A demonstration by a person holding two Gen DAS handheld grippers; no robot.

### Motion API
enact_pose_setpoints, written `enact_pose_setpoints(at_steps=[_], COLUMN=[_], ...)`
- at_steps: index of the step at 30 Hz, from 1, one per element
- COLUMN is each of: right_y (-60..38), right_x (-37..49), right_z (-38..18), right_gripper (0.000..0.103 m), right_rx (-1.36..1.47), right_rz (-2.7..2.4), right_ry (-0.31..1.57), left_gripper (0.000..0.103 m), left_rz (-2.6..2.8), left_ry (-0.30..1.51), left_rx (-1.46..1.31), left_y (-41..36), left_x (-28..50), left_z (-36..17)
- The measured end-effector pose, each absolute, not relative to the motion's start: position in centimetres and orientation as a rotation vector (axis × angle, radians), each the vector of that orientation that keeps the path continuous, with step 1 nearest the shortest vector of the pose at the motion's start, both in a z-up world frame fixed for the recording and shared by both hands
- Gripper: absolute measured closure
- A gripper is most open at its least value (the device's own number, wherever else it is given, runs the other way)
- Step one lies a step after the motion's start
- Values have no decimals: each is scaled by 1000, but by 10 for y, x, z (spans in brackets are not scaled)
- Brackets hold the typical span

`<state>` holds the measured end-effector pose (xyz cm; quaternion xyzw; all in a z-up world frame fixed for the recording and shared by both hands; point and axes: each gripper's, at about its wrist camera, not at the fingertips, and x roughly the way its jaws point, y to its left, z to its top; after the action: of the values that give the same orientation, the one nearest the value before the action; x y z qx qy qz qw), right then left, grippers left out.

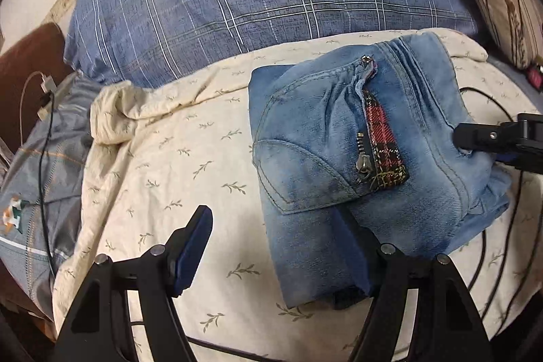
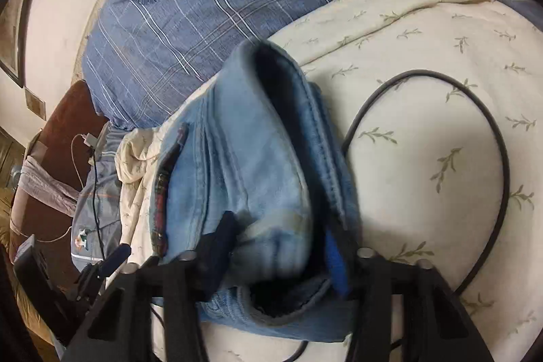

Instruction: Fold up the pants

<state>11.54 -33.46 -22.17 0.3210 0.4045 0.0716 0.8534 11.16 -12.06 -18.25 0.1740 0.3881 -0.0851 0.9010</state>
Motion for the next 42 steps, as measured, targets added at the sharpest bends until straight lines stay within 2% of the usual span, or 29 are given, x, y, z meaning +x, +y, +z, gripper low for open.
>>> enact_pose_setpoints(at_steps=[13,18,23,30,33,42], right_y=[-332,-333,-333,-335,-339,-340], right_x=[112,113,109,87,101,173], right_z=[-221,-221,-213,-161,-151,-163], right_gripper=[51,51,51,51,51,50], right_rx=[622,618,614,554,567,623], right_rz=[172,178,181,203,194,227], right_ry=[843,843,839,598,561,587], left_gripper=[28,23,23,23,23,23], left_rz=[-185,-183,-180,-162,-100,-75], left_ry=[788,791,787,678,691,874], left_rx=[339,316,307,233,227,195], left_y=[-117,-114,-112,-100,-102,-124], left_x=[115,118,119,142,172,235], left_z=[-183,-183,-172,-120,-114,-173])
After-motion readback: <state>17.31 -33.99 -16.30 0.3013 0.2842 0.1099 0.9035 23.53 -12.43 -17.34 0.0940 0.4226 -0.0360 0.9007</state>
